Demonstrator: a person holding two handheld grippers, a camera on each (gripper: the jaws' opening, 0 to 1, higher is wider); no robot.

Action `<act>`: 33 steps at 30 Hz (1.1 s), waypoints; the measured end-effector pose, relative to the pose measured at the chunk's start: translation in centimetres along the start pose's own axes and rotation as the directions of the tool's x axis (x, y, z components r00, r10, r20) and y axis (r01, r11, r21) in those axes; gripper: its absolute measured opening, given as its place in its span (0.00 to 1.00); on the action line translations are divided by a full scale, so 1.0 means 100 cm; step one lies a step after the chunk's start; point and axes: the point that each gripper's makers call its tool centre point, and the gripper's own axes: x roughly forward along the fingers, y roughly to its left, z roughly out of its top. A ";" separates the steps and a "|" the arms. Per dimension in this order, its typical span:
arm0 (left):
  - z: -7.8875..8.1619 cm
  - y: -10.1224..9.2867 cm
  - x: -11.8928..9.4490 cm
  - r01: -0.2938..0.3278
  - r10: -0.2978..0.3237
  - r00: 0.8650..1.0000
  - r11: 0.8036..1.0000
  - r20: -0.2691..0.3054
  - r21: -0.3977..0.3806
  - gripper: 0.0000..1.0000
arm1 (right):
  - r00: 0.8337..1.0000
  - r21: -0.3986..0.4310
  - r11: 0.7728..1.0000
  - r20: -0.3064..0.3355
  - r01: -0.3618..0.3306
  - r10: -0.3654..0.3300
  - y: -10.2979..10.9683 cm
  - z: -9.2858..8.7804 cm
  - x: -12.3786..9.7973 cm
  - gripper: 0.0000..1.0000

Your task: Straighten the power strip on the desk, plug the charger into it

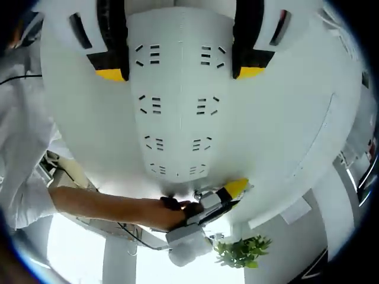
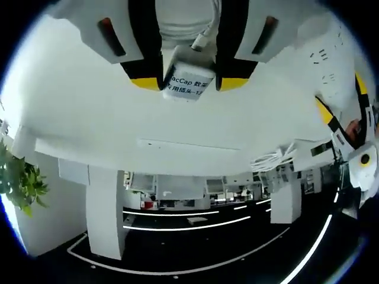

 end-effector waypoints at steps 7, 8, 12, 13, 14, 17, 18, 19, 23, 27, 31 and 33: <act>0.000 0.000 0.000 0.000 0.000 1.000 1.000 -0.001 -0.001 0.72 | 0.983 -0.137 0.973 -0.028 -0.185 0.183 0.011 0.001 0.003 0.34; 0.000 0.000 0.000 0.000 0.000 1.000 1.000 0.000 -0.001 0.72 | 0.977 -0.159 0.963 -0.035 -0.215 0.212 0.012 0.001 0.003 0.34; 0.000 0.000 -0.001 0.000 0.000 1.000 1.000 -0.001 -0.002 0.72 | 0.970 -0.210 0.947 -0.053 -0.242 0.237 0.015 0.000 0.002 0.34; 0.000 0.000 -0.001 0.000 0.000 1.000 1.000 -0.001 -0.002 0.72 | 0.970 -0.221 0.944 -0.054 -0.244 0.238 0.016 0.001 0.002 0.34; 0.000 0.000 -0.001 0.000 0.000 1.000 1.000 -0.001 -0.002 0.72 | 0.970 -0.226 0.943 -0.055 -0.244 0.237 0.016 0.001 0.003 0.34; 0.000 0.001 -0.001 -0.001 0.001 1.000 1.000 -0.002 -0.003 0.72 | 0.975 -0.219 0.950 -0.063 -0.221 0.213 0.012 0.001 0.003 0.37; 0.000 0.001 -0.001 -0.002 0.002 1.000 1.000 -0.002 -0.004 0.72 | 0.984 -0.185 0.966 -0.054 -0.178 0.171 0.006 0.004 0.002 0.41; 0.000 0.001 -0.001 -0.004 0.004 1.000 1.000 -0.002 -0.005 0.72 | 0.988 -0.155 0.976 -0.042 -0.153 0.149 0.004 0.007 0.000 0.42; 0.000 0.001 -0.001 -0.004 0.004 1.000 1.000 -0.005 -0.005 0.72 | 0.997 -0.130 0.989 -0.010 -0.078 0.077 0.006 0.013 -0.009 0.43; 0.001 0.001 -0.001 -0.004 0.004 1.000 1.000 -0.007 -0.005 0.72 | 1.000 -0.106 0.994 0.000 -0.014 0.015 0.010 0.010 -0.005 0.46; 0.000 0.000 -0.001 -0.006 0.005 1.000 1.000 -0.006 -0.006 0.72 | 0.998 -0.078 0.995 -0.015 0.063 -0.064 0.001 0.002 0.002 0.42; 0.000 0.000 -0.001 -0.006 0.006 1.000 1.000 -0.005 -0.007 0.72 | 0.998 -0.057 0.997 -0.018 0.060 -0.061 0.001 -0.001 0.006 0.41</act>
